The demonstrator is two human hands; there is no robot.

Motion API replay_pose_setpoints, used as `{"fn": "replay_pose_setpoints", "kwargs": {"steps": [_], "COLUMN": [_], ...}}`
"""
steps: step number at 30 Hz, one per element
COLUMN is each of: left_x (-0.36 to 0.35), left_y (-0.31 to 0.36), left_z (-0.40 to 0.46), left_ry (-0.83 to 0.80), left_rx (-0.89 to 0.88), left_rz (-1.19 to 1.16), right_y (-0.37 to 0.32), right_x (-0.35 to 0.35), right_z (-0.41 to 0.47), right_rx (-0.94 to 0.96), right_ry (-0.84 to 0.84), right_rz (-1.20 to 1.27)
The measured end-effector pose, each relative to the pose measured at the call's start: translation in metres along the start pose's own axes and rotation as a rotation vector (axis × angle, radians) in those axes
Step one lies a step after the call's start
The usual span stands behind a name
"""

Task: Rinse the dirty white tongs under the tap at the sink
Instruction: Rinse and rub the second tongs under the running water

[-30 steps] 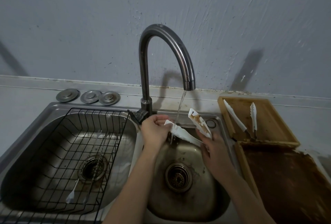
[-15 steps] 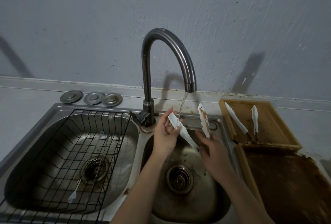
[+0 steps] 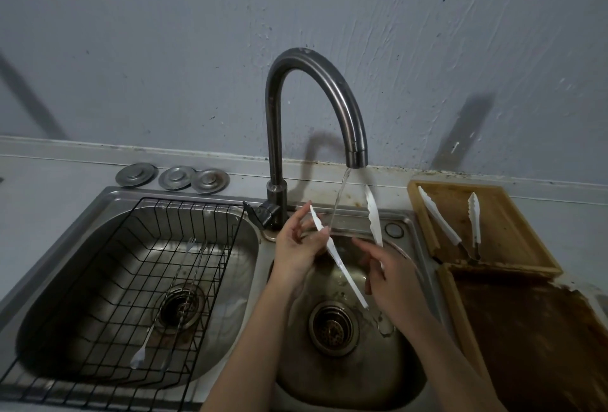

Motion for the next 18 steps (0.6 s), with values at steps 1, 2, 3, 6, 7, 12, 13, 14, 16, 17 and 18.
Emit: {"fn": "replay_pose_setpoints", "kwargs": {"steps": [1,2,3,6,7,12,13,14,16,17,18], "left_x": [0.0,0.0,0.0,-0.001,-0.001,0.005,0.007,0.009,0.013,0.013,0.013], "left_y": [-0.001,-0.003,-0.005,-0.012,-0.015,-0.009,-0.006,-0.003,-0.001,-0.002,-0.003], "left_z": [0.001,0.001,0.002,0.004,0.005,0.013,0.016,0.019,0.024,0.025,0.024], "left_ry": [-0.011,-0.025,-0.04,-0.112,-0.137,-0.12,-0.085,-0.04,0.059,0.088,0.113], "left_rx": [0.012,0.025,0.037,0.111,0.142,0.184,0.187,0.19,0.174,0.162,0.143], "left_rz": [0.022,0.044,0.077,0.142,0.138,0.149,0.115,0.091,0.077,0.075,0.076], "right_y": [0.0,0.0,0.0,-0.001,-0.001,0.003,0.005,0.007,0.008,0.008,0.007], "right_x": [-0.001,-0.001,-0.001,-0.003,-0.004,-0.005,-0.005,-0.005,-0.004,-0.003,-0.003], "right_z": [0.001,0.003,0.004,0.011,0.013,0.013,0.012,0.01,0.007,0.006,0.006], "right_rx": [-0.007,-0.012,-0.014,-0.033,-0.034,0.004,0.016,0.029,0.049,0.061,0.077], "right_ry": [0.008,0.013,0.014,-0.005,-0.016,0.001,0.001,-0.003,-0.006,-0.001,0.004], "right_rz": [-0.01,-0.021,-0.027,-0.008,-0.008,-0.064,-0.095,-0.125,-0.156,-0.163,-0.169]}}
Point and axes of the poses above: each hand's wrist, its own z-axis towards the middle knuckle, its own x-axis out of the back of the hand, y = z × x, the point moved 4 cm from there along z, towards the middle knuckle, and after that the axes turned 4 degrees about -z, right-handed, at the moved point
